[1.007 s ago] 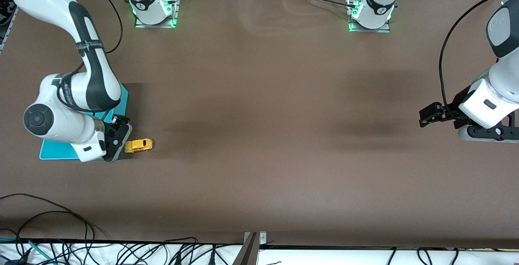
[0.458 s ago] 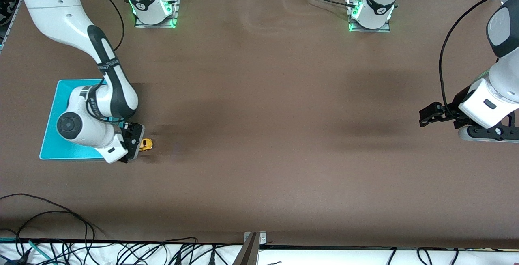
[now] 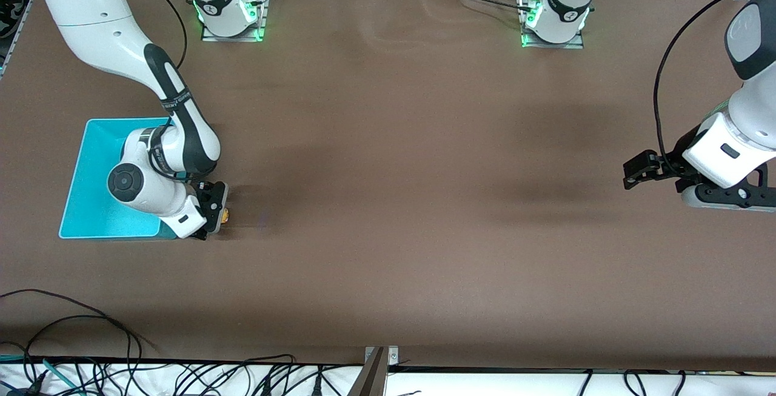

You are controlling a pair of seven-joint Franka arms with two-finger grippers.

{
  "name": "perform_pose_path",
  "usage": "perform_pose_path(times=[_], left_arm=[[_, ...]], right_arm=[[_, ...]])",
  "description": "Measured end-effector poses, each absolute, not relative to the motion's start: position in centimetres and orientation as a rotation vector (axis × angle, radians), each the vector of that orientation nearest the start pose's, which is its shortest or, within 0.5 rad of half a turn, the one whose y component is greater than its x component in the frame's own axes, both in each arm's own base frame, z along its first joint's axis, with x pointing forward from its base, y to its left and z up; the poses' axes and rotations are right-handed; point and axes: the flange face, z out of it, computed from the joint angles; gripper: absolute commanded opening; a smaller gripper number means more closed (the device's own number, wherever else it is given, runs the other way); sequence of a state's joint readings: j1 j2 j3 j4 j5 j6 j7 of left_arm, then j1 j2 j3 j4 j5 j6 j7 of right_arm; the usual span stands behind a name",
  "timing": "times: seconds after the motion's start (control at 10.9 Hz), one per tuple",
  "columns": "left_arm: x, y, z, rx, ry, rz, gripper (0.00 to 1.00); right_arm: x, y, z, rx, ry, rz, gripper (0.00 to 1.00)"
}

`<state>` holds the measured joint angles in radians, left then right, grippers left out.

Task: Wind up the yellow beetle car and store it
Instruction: 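Lower and close the right gripper on the yellow car, then lift the car with the right gripper and carry it over the bin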

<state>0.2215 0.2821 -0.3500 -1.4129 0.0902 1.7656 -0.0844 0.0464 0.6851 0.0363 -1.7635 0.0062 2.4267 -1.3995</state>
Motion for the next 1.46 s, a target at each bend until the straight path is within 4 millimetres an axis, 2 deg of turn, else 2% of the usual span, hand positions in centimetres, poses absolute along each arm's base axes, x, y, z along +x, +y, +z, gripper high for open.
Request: perform_pose_path(times=[0.27, 0.37, 0.55, 0.92, 1.28, 1.46], left_arm=[[64.9, -4.7, 55.9, -3.154, 0.068, -0.143, 1.0], [64.9, -4.7, 55.9, -3.154, 0.068, -0.143, 1.0], [64.9, -4.7, 55.9, -3.154, 0.068, -0.143, 1.0], [64.9, -4.7, 55.9, -3.154, 0.068, -0.143, 1.0], [64.9, -4.9, 55.9, -3.155, 0.073, -0.143, 1.0], [64.9, -5.1, 55.9, -3.156, 0.077, -0.144, 1.0]], right_arm=[[65.8, 5.3, 17.8, -2.275, -2.127, -0.015, 0.45], [65.9, 5.3, 18.2, -2.274, -2.133, -0.022, 0.33], [66.1, 5.3, 19.0, -2.265, -2.154, -0.036, 0.0], [66.4, 5.3, 20.8, -2.269, -2.172, -0.065, 0.0], [66.2, 5.6, 24.5, -2.263, -2.159, -0.041, 0.0], [65.8, 6.1, 27.1, -2.261, -2.13, -0.007, 0.0]])
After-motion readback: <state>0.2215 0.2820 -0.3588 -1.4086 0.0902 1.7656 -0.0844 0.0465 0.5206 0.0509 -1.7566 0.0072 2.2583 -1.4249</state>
